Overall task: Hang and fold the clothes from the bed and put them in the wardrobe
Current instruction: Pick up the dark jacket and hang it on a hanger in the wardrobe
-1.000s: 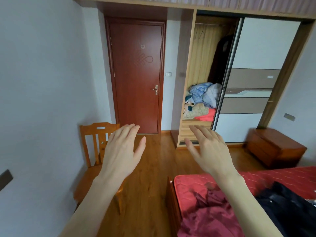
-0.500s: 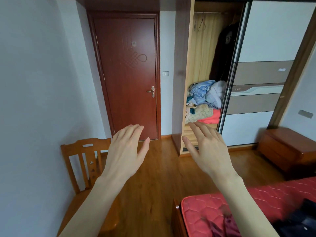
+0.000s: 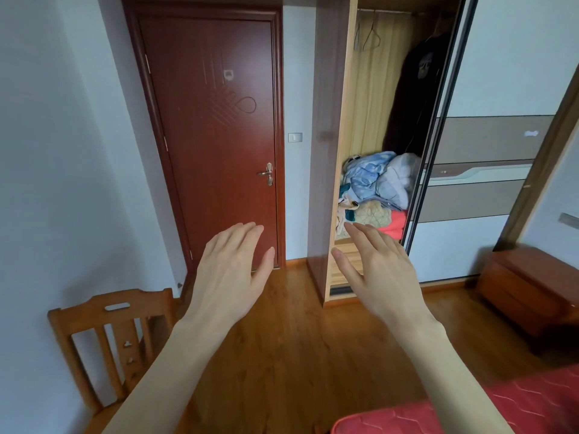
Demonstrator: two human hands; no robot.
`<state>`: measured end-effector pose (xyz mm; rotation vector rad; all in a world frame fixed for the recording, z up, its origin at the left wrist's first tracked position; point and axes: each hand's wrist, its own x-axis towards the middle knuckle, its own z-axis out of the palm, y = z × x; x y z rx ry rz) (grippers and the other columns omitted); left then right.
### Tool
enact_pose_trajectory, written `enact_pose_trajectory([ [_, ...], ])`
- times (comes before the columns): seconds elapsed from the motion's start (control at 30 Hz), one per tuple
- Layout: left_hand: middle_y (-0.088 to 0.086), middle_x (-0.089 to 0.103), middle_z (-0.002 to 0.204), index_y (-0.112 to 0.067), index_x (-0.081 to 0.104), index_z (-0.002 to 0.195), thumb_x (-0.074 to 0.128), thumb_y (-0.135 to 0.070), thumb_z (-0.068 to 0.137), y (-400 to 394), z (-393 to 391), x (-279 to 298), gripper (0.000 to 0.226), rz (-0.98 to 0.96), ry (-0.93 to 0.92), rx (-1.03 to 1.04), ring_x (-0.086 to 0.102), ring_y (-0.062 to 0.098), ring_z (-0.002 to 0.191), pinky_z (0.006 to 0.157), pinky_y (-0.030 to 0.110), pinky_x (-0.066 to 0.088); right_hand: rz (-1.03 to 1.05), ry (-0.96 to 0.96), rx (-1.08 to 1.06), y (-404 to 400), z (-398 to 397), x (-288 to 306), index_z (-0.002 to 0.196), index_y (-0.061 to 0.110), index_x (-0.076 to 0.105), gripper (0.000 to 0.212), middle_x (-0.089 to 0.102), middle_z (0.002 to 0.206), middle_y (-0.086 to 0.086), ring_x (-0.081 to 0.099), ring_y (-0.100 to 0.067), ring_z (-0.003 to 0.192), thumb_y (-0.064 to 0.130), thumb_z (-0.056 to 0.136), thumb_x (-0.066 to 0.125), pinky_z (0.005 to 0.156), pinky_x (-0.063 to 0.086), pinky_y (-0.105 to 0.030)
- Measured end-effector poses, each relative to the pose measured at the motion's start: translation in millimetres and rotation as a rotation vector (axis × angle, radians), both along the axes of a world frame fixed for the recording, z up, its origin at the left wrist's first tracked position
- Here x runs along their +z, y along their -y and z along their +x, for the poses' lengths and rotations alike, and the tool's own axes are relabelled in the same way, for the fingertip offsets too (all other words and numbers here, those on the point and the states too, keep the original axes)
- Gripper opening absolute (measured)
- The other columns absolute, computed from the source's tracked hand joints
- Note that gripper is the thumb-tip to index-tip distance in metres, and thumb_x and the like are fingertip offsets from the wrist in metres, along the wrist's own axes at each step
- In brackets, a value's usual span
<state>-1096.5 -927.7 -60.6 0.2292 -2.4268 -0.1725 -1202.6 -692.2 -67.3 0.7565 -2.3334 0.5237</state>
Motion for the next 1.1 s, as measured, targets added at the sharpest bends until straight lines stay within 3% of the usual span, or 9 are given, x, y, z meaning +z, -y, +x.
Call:
enact_pose_trajectory([
  [0.47, 0.003, 0.064, 0.143, -0.017, 0.062, 0.141, 0.028, -0.055, 0.104, 119.2, -249.2, -14.4, 0.063, -0.072, -0.007, -0.140, 0.058, 0.024, 0.135, 0.113, 0.044, 0.043, 0.035, -0.004, -0.145, 106.2, -220.9, -19.8, 0.148, 0.021, 0.056, 0.050, 0.061, 0.145, -0.002, 0.055, -0.025, 0.136, 0.048, 0.106, 0.052, 0.111, 0.045, -0.044],
  [0.63, 0.002, 0.065, 0.141, -0.017, 0.063, 0.139, 0.041, -0.047, 0.104, 158.9, -339.4, -16.3, 0.051, -0.126, -0.015, -0.205, 0.060, 0.023, 0.132, 0.110, 0.041, 0.045, -0.017, 0.008, -0.246, 137.9, -295.9, -23.4, 0.147, 0.020, 0.057, 0.050, 0.061, 0.145, -0.002, 0.056, -0.026, 0.134, 0.050, 0.107, 0.048, 0.110, 0.046, -0.044],
  [1.1, 0.002, 0.065, 0.139, -0.015, 0.060, 0.140, 0.033, -0.050, 0.105, 158.0, -543.1, -32.0, 0.056, -0.040, -0.022, -0.455, 0.058, 0.023, 0.131, 0.107, 0.038, 0.047, 0.003, 0.039, -0.511, 131.8, -434.9, -30.9, 0.148, 0.016, 0.055, 0.062, 0.059, 0.148, -0.008, 0.055, -0.030, 0.137, 0.056, 0.103, 0.041, 0.113, 0.046, -0.049],
])
